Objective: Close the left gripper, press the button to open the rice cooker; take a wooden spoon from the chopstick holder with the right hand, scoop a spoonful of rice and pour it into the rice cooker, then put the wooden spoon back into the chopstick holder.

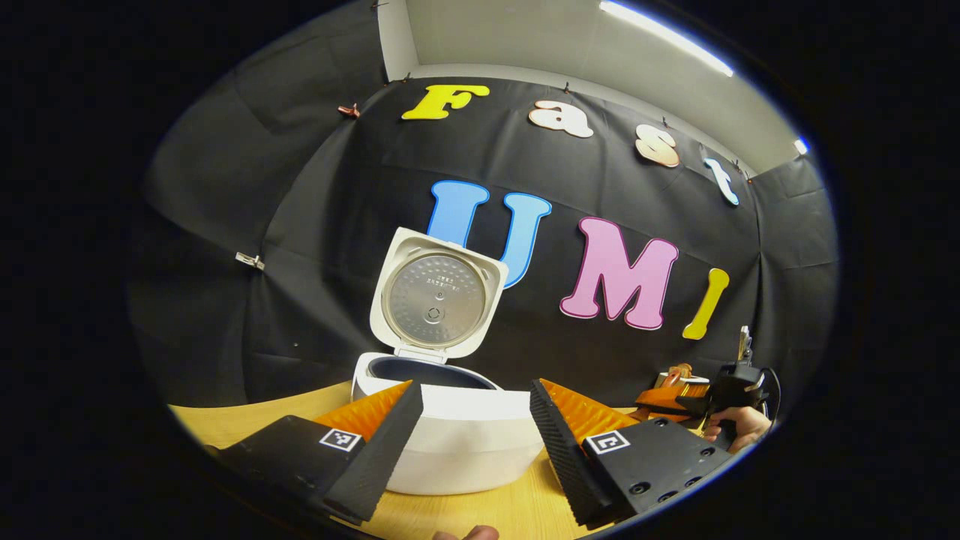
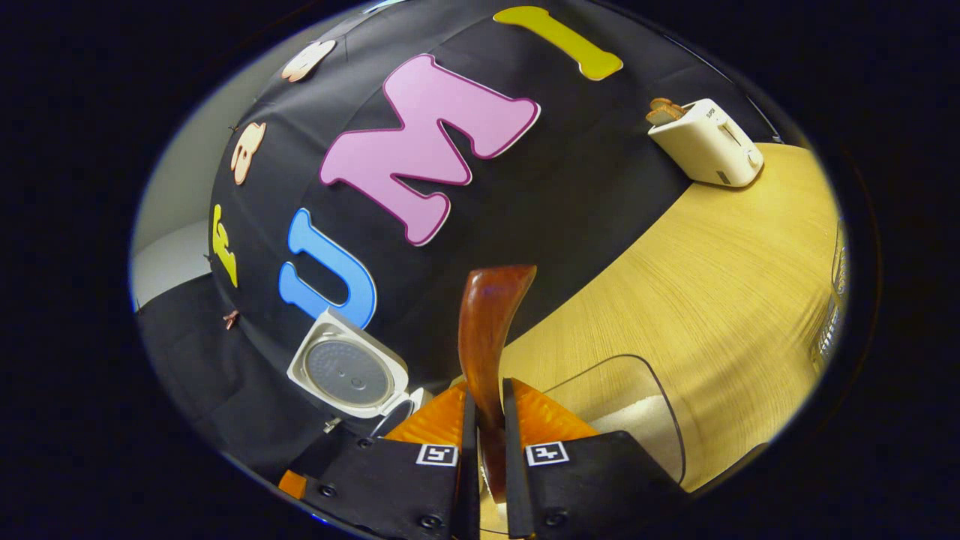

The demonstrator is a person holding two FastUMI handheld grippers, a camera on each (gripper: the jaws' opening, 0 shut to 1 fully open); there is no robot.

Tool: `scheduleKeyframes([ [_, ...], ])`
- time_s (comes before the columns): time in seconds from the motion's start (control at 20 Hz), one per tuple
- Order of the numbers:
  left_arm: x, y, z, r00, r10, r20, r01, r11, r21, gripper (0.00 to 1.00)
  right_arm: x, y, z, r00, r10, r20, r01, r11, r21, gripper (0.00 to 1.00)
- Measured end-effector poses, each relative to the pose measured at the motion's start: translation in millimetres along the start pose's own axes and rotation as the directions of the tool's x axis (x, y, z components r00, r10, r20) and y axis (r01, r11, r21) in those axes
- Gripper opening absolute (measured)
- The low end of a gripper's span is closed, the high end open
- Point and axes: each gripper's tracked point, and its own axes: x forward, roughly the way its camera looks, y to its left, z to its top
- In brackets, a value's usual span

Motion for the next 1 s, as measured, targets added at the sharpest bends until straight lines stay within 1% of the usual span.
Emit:
scheduleKeyframes([
  [0.25, -2.2, 6.8, 4.1, 1.000, 0.010, 0.012, -0.010, 1.000, -0.006, 0.93, 5.3, 36.6, 36.7, 0.997, 0.022, 0.077, -0.024, 0.999, 0.032, 0.18],
  [0.4, -4.6, 10.1, 6.9, 1.000, 0.012, 0.014, -0.012, 1.000, -0.009, 0.93, 13.9, 68.0, 44.9, 0.995, 0.051, 0.084, -0.055, 0.998, 0.040, 0.18],
  [0.5, -6.0, 14.5, 8.2, 1.000, 0.018, 0.015, -0.018, 1.000, -0.004, 0.93, 22.3, 94.7, 44.2, 0.993, 0.090, 0.071, -0.095, 0.993, 0.065, 0.18],
  [0.75, -11.2, 32.7, 14.6, 0.998, 0.049, 0.028, -0.048, 0.999, -0.016, 0.93, 53.4, 158.2, 27.8, 0.985, 0.172, 0.033, -0.174, 0.978, 0.113, 0.18],
  [0.9, -13.4, 45.8, 14.2, 0.997, 0.067, 0.026, -0.066, 0.997, -0.028, 0.93, 75.1, 197.4, 3.5, 0.976, 0.218, -0.001, -0.216, 0.970, 0.114, 0.18],
  [1.0, -14.5, 52.2, 13.8, 0.997, 0.079, 0.022, -0.079, 0.996, -0.030, 0.93, 90.5, 218.7, -19.8, 0.968, 0.248, -0.031, -0.244, 0.964, 0.105, 0.18],
])
